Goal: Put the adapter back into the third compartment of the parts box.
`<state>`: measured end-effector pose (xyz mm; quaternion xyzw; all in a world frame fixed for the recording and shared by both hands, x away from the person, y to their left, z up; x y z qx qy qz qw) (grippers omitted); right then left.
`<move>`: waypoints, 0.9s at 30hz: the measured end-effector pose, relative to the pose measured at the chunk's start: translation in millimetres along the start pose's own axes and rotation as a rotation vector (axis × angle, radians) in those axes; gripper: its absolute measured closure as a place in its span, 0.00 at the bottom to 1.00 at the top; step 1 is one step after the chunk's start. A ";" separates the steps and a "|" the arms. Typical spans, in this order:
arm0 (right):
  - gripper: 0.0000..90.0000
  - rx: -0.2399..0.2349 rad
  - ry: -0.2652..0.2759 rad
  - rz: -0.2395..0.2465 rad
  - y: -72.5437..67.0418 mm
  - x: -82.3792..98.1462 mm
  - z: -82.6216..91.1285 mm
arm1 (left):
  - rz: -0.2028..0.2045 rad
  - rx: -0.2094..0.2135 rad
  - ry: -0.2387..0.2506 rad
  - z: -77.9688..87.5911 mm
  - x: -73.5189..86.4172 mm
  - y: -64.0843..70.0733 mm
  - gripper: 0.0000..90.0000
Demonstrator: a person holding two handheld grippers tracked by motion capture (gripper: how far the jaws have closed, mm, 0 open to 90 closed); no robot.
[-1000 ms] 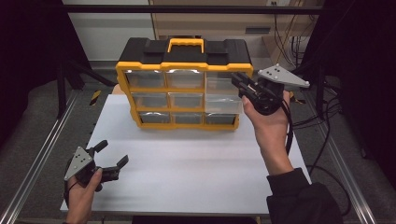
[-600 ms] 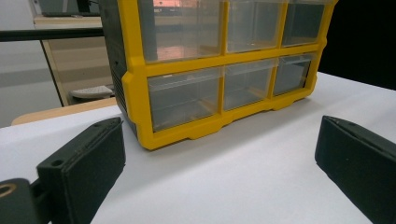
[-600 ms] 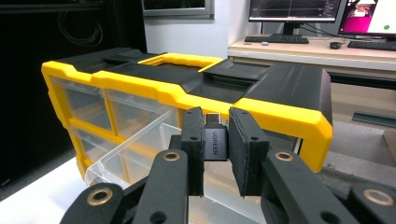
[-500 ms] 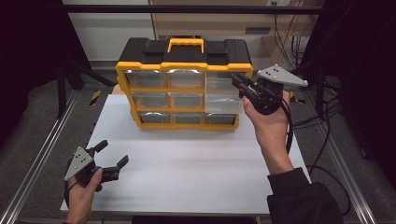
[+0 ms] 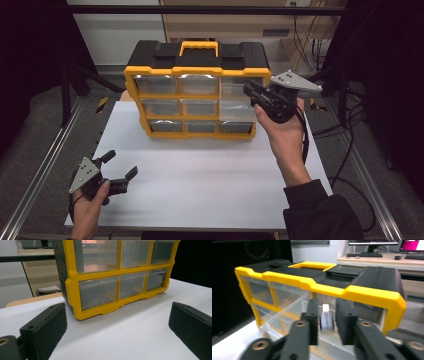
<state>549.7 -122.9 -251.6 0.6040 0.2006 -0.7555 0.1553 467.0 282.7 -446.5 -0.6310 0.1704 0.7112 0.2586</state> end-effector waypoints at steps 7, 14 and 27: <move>0.68 -0.006 0.044 -0.012 -3.8 -4.9 4.7 | -0.002 0.000 0.000 -0.1 -0.1 0.2 0.02; 0.56 -0.022 0.080 0.009 -11.2 -6.9 7.7 | -0.005 0.002 -0.003 -0.3 0.0 1.0 0.02; 0.33 -0.029 0.117 0.057 -26.1 1.5 18.9 | -0.001 0.001 -0.015 -2.0 3.6 0.1 0.02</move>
Point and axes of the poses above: each handheld gripper's, and its own axes: z roughly backward along the jaws, x roughly out of its underside, y roughly to its right, the point moved 6 cm from there along -z, roughly forward along the jaws, and after that the axes turned 4 degrees about -z, right-handed, at the moved point
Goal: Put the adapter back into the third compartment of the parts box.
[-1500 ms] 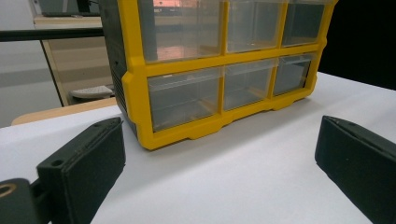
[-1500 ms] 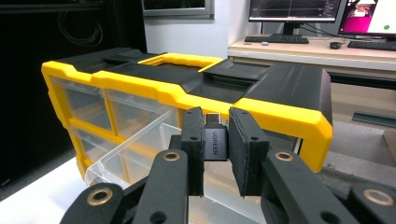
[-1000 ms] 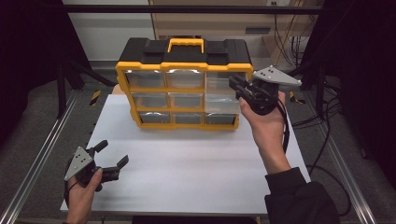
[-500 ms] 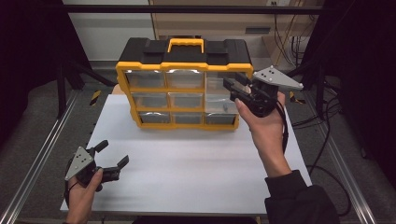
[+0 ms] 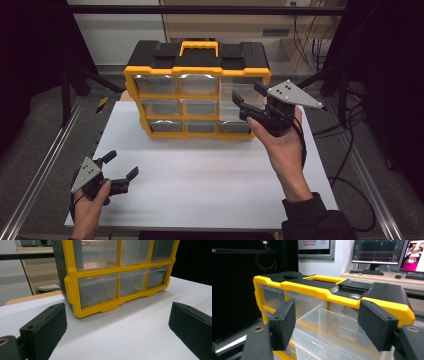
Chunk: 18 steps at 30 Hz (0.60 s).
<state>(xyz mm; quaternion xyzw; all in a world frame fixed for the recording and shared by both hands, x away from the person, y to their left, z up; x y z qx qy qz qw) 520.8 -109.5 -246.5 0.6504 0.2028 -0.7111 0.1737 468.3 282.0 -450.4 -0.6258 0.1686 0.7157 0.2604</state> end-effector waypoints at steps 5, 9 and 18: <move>0.23 -0.001 0.007 0.005 -4.0 1.9 7.6 | 0.010 -0.014 0.000 1.4 0.8 -2.2 0.02; 0.17 0.004 0.013 0.011 -6.3 8.4 14.8 | 0.026 -0.020 0.001 3.5 2.5 -4.1 0.02; 0.13 -0.005 0.024 0.006 -8.7 24.0 25.0 | 0.033 -0.050 0.009 3.9 2.0 -7.8 0.01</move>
Point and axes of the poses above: each handheld gripper's, and its own axes: z roughly backward along the jaws, x roughly out of its underside, y roughly to its right, the point moved 6 cm from there along -z, roughly forward along the jaws, and after that the axes turned 4 degrees about -z, right-handed, at the moved point
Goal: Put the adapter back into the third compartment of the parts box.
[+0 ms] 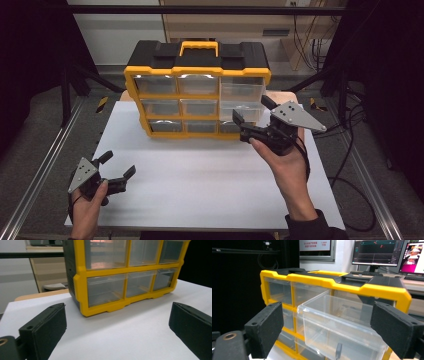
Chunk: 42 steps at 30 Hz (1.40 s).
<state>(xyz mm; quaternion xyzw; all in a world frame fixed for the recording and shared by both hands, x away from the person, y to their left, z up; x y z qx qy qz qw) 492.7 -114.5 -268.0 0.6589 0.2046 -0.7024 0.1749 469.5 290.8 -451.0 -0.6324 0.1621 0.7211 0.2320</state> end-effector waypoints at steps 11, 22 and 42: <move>0.13 -0.002 -0.013 0.001 -5.3 16.0 9.2 | 0.017 0.005 -0.006 0.7 2.2 -1.0 0.01; 0.09 -0.014 -0.070 -0.021 -8.9 36.2 7.1 | 0.023 0.018 0.006 2.1 0.3 -0.1 0.01; 0.38 -0.066 -0.116 -0.046 -13.2 54.2 6.9 | 0.012 0.035 0.019 2.7 -3.5 2.9 0.01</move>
Point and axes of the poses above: each handheld gripper's, and its own axes: z roughly backward along the jaws, x roughly out of its underside, y roughly to its right, the point moved 6 cm from there along -z, roughly forward along the jaws, and after that the axes turned 4 degrees about -z, right-handed, at the moved point
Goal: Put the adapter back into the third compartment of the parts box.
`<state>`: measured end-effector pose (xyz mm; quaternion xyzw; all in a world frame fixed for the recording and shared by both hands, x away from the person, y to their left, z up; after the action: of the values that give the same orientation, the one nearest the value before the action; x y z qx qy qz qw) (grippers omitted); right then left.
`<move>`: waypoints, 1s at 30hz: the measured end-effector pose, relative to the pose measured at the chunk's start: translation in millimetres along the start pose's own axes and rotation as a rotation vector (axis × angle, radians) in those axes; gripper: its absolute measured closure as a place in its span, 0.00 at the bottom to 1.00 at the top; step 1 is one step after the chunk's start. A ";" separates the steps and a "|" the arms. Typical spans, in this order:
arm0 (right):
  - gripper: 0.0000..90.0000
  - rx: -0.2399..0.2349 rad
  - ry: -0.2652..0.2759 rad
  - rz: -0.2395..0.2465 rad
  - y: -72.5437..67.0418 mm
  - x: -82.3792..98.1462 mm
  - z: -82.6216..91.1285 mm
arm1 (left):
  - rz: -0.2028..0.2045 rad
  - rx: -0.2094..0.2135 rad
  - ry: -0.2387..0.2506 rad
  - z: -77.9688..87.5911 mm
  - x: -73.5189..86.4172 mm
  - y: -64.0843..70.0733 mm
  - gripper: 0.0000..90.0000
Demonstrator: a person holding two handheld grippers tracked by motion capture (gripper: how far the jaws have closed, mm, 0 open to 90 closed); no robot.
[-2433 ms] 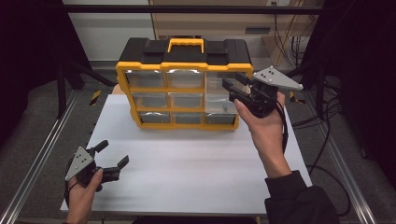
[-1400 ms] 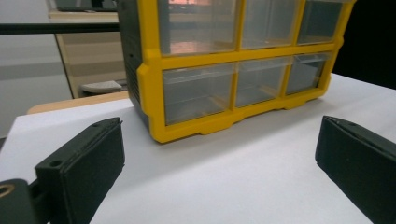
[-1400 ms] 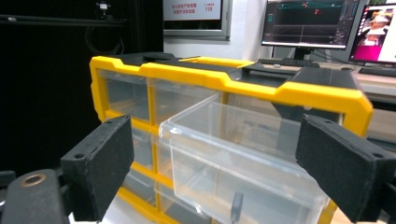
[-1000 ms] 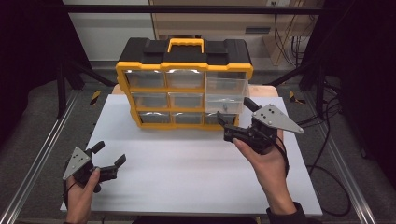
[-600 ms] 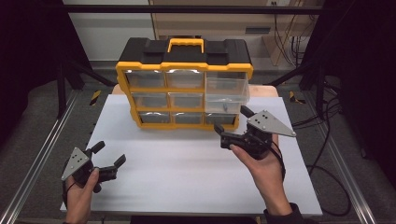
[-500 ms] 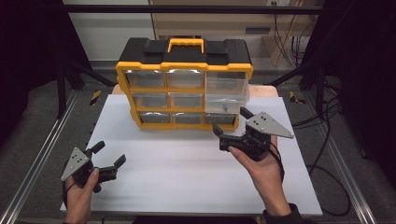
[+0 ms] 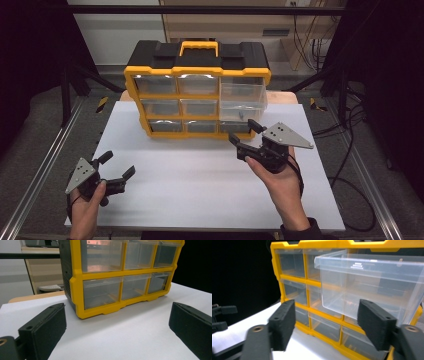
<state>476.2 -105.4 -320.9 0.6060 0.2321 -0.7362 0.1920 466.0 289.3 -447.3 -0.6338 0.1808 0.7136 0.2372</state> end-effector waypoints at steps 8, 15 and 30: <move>0.67 0.060 -0.021 0.047 5.7 5.5 0.1 | 0.001 0.004 0.000 -0.4 0.0 0.5 0.01; 0.87 0.106 0.004 0.040 16.2 7.8 2.1 | -0.008 0.006 -0.004 -1.2 0.1 1.0 0.01; 1.00 0.150 0.059 0.053 21.4 9.7 -0.6 | -0.025 -0.004 -0.015 -0.8 0.7 1.7 0.01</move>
<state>486.9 -122.7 -332.9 0.6461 0.1658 -0.7279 0.1585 465.7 287.6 -448.2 -0.6312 0.1697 0.7156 0.2464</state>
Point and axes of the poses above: each handheld gripper's, and its own axes: z roughly backward along the jaws, x roughly out of its underside, y roughly to its right, the point moved 6 cm from there along -z, roughly forward along the jaws, and after that the axes turned 4 degrees about -z, right-handed, at the moved point
